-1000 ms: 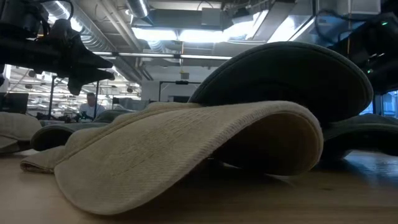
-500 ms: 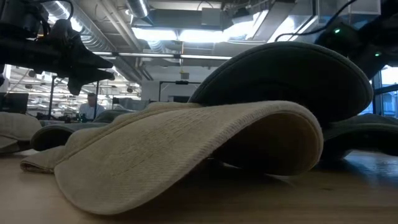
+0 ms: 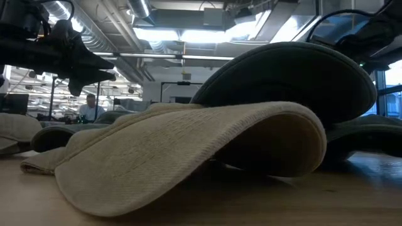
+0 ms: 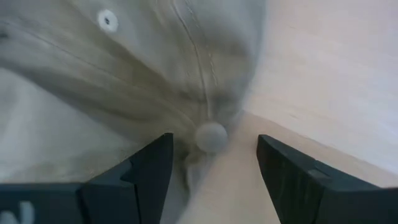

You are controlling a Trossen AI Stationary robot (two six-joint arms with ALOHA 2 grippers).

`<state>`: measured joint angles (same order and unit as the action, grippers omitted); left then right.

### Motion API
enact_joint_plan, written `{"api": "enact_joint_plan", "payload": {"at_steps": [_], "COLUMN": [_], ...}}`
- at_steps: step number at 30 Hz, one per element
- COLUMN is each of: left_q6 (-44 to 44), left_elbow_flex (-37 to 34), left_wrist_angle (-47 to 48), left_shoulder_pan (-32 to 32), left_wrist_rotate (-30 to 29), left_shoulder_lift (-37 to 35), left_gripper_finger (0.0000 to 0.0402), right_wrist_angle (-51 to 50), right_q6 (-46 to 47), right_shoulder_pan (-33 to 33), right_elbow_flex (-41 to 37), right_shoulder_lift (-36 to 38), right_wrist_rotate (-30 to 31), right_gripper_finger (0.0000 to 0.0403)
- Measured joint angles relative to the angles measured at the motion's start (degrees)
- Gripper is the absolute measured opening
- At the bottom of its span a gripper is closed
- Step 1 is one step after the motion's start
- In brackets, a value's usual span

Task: Pick & Place hat
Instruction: Put the top brown cap into the right transparent bin

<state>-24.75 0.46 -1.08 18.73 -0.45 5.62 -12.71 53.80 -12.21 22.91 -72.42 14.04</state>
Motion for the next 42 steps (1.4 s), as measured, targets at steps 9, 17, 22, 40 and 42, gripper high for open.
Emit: {"api": "enact_joint_plan", "payload": {"at_steps": [9, 17, 22, 40, 42], "left_q6": [4.34, 4.52, 4.51, 4.52, 4.52], "left_elbow_flex": [0.0, 0.01, 0.01, 0.01, 0.01], "left_wrist_angle": [0.24, 0.32, 0.34, 0.28, 0.26], "left_shoulder_pan": [0.0, -0.01, 0.0, -0.01, 0.0], "left_wrist_rotate": [-0.13, -0.2, -0.2, -0.29, -1.11], "left_shoulder_lift": [0.01, 0.01, 0.01, 0.01, 0.0], "left_gripper_finger": [0.0153, 0.0153, 0.0153, 0.0153, 0.0153], "right_wrist_angle": [1.5, 1.53, 1.44, -23.96, -27.17], "right_q6": [-0.04, -1.86, -5.04, -21.61, -24.13], "right_shoulder_pan": [0.02, 0.04, -0.02, 0.03, 0.06], "right_elbow_flex": [0.65, 0.63, 0.51, 21.0, 24.72], "right_shoulder_lift": [-3.79, -6.38, -5.94, 2.52, 2.47], "right_wrist_rotate": [2.3, 4.9, 4.53, 3.78, 3.75], "right_gripper_finger": [0.0207, 0.0115, 0.0065, 0.0065, 0.0065]}}
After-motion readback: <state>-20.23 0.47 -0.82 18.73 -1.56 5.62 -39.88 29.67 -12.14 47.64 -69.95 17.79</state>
